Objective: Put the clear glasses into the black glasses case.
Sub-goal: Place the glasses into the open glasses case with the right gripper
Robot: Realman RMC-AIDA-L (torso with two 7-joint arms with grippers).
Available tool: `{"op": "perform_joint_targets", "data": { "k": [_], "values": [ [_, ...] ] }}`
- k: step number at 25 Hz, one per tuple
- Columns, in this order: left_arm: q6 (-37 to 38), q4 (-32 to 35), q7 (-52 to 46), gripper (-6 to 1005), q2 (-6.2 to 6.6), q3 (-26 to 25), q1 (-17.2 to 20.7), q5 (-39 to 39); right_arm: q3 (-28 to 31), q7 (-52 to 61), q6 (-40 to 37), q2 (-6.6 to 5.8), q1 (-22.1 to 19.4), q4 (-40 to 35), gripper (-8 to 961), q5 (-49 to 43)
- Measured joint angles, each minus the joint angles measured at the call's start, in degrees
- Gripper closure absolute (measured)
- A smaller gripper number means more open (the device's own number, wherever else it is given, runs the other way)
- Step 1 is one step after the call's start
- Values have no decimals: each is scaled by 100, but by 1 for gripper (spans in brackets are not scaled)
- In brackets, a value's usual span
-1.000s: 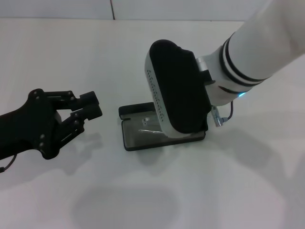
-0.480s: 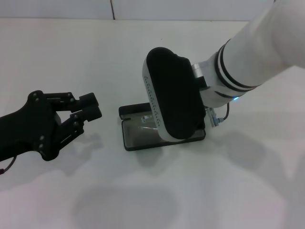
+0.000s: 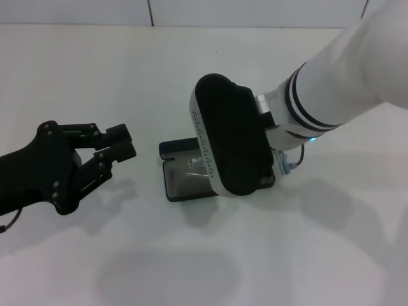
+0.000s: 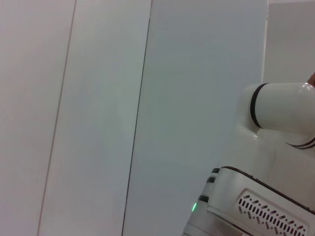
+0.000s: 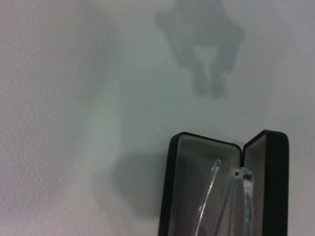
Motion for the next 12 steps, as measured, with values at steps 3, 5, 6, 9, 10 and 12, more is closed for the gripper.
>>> {"op": "perform_joint_targets", "data": {
  "k": [3, 5, 6, 9, 10, 12],
  "values": [
    [-1, -6, 0, 826, -3, 0, 2, 0, -3, 1, 45, 0, -23, 2, 893, -13],
    [-4, -12, 1, 826, -6, 0, 5, 0, -10, 3, 93, 0, -39, 8, 893, -55],
    [-4, -14, 1, 826, -8, 0, 6, 0, -24, 9, 114, 0, -46, 13, 893, -74],
    [-7, -17, 1, 826, -16, 0, 8, 0, -72, 42, 192, 0, -79, 20, 892, -92],
    [-8, -18, 1, 826, -16, 0, 8, 0, -72, 42, 195, 0, -80, 19, 892, -93],
    [-9, -18, 1, 826, -17, 0, 8, 0, -81, 44, 237, 0, -110, 23, 892, -113]
  ]
}}
